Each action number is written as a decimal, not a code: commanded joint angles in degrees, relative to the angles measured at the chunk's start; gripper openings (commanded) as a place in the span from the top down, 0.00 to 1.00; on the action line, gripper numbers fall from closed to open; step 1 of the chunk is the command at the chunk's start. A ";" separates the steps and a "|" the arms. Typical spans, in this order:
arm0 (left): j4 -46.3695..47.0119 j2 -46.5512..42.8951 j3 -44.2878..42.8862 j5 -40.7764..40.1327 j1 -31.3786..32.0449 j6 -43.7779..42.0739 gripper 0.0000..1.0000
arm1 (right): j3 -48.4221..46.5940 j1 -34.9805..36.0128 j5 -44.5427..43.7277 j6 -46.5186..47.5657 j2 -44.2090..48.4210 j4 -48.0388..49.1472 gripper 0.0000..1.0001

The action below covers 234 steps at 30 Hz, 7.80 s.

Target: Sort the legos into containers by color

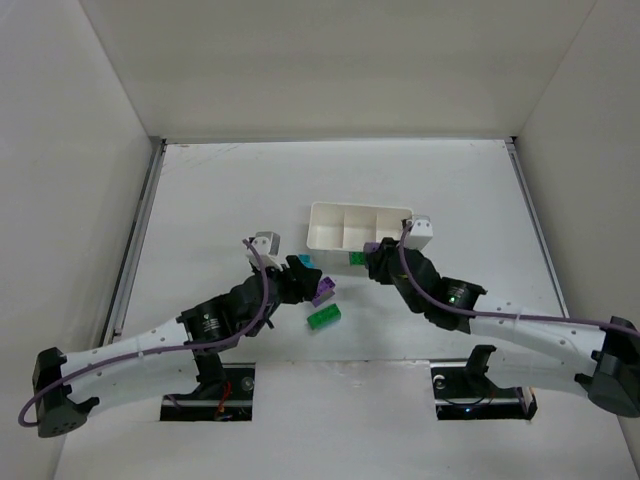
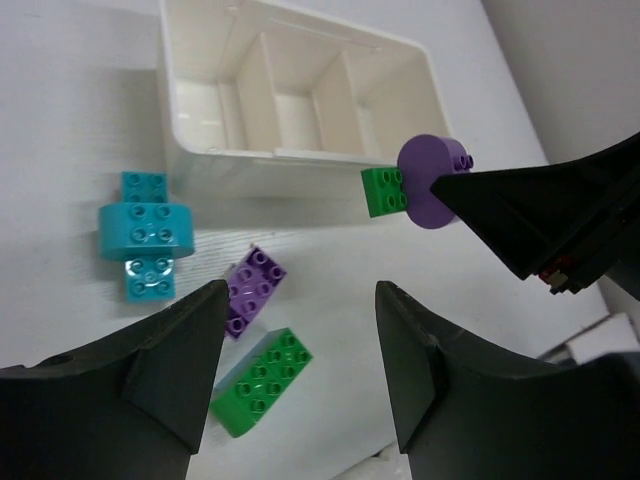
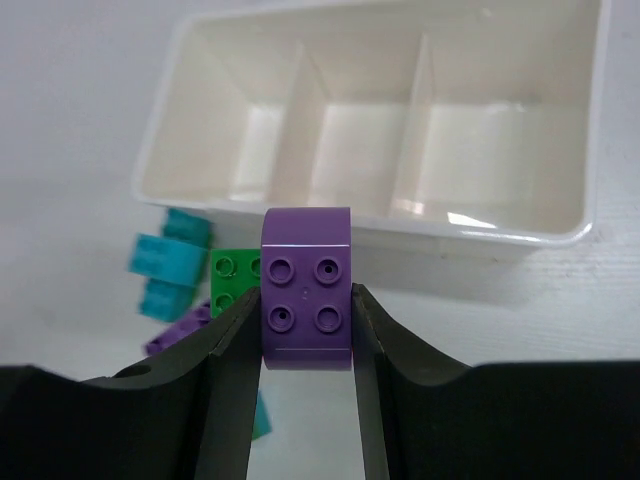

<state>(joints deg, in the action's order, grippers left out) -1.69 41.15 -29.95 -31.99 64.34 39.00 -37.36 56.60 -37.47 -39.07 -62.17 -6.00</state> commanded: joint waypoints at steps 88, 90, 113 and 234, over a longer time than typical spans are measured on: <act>22.52 20.02 -8.27 2.45 -8.13 -8.42 0.89 | 5.27 -10.85 8.73 0.06 1.78 10.84 0.79; 22.79 21.51 -9.50 3.42 -7.61 -8.50 0.89 | 6.51 -10.07 10.31 -0.66 1.71 9.61 0.78; 25.16 26.62 -14.26 5.80 -10.33 -10.88 0.89 | -6.57 -12.96 14.72 -1.54 -28.87 26.39 0.69; 7.23 -7.22 12.02 -4.31 -12.44 -2.79 0.52 | -16.77 8.13 11.99 -14.54 -29.58 0.55 0.19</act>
<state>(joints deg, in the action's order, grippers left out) 4.45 35.14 -18.72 -36.05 51.44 35.51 -51.44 64.95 -25.87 -51.68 -90.52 -4.56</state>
